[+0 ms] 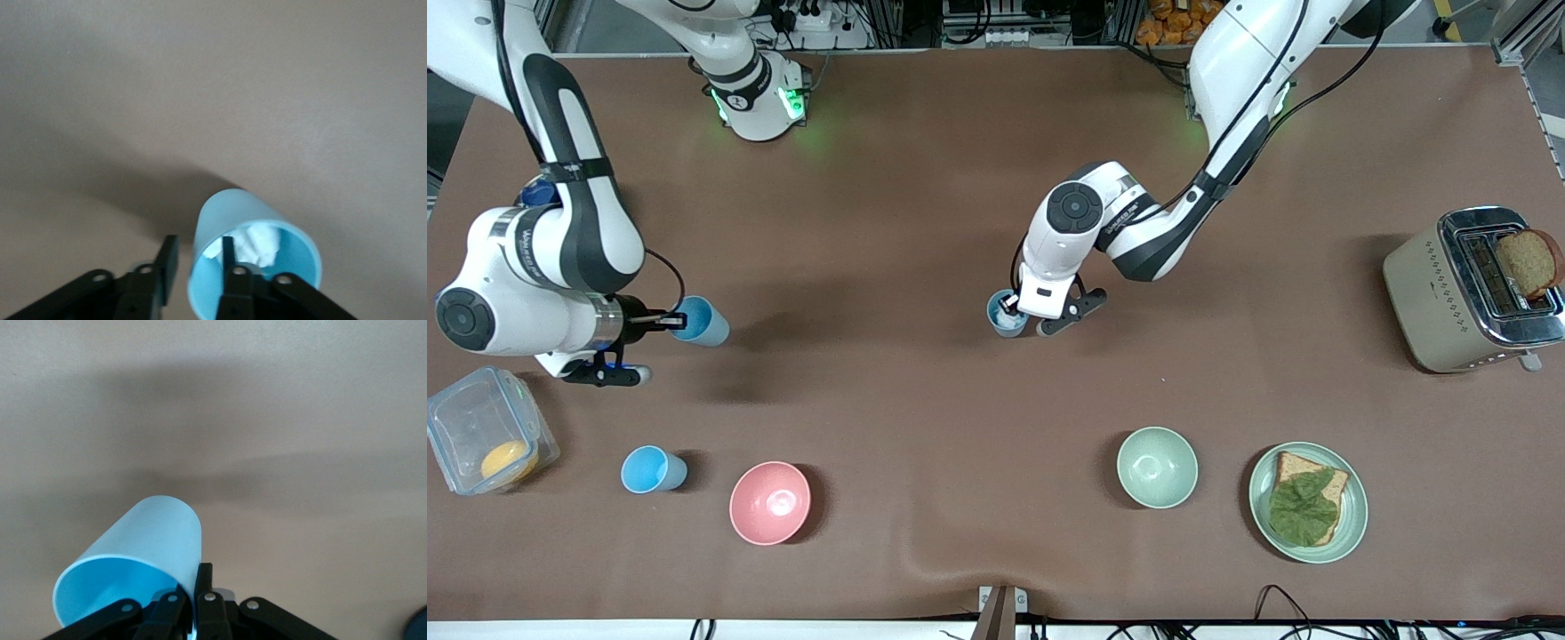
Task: Stack blue cups with both arms
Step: 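Carry the tissue cup to mid-table with the left gripper and set it down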
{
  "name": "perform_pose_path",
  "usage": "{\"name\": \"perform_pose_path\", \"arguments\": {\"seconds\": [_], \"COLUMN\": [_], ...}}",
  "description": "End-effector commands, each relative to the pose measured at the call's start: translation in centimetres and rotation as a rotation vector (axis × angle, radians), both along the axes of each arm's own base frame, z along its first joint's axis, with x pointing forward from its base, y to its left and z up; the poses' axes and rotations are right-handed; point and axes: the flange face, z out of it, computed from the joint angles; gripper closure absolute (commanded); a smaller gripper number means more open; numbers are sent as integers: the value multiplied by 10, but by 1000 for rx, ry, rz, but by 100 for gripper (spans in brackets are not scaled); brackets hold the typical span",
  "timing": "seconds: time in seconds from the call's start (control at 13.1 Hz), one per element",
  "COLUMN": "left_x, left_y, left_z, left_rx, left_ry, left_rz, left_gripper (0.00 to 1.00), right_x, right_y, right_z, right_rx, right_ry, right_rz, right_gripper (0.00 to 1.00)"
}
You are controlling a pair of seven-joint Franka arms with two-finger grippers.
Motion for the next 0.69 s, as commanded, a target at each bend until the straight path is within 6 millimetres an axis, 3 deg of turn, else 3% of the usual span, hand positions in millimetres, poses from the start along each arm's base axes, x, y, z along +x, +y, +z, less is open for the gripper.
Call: {"name": "perform_pose_path", "arguments": {"seconds": [0.0, 0.15, 0.31, 0.61], "left_x": [0, -3, 19, 60], "left_y": [2, 23, 69, 178], "left_z": [71, 147, 203, 278], "left_rx": [45, 114, 165, 319], "left_ry": [-83, -136, -184, -92], "left_rz": [8, 10, -19, -247], "left_gripper": [0, 0, 0, 0], "right_x": [0, 0, 0, -3], "right_y": [17, 44, 76, 182], "right_z": [10, 12, 15, 30], "right_rx": [1, 48, 49, 54], "right_ry": [7, 14, 23, 33], "right_rz": [-26, -77, -135, -247], "right_gripper": [100, 100, 100, 100]}}
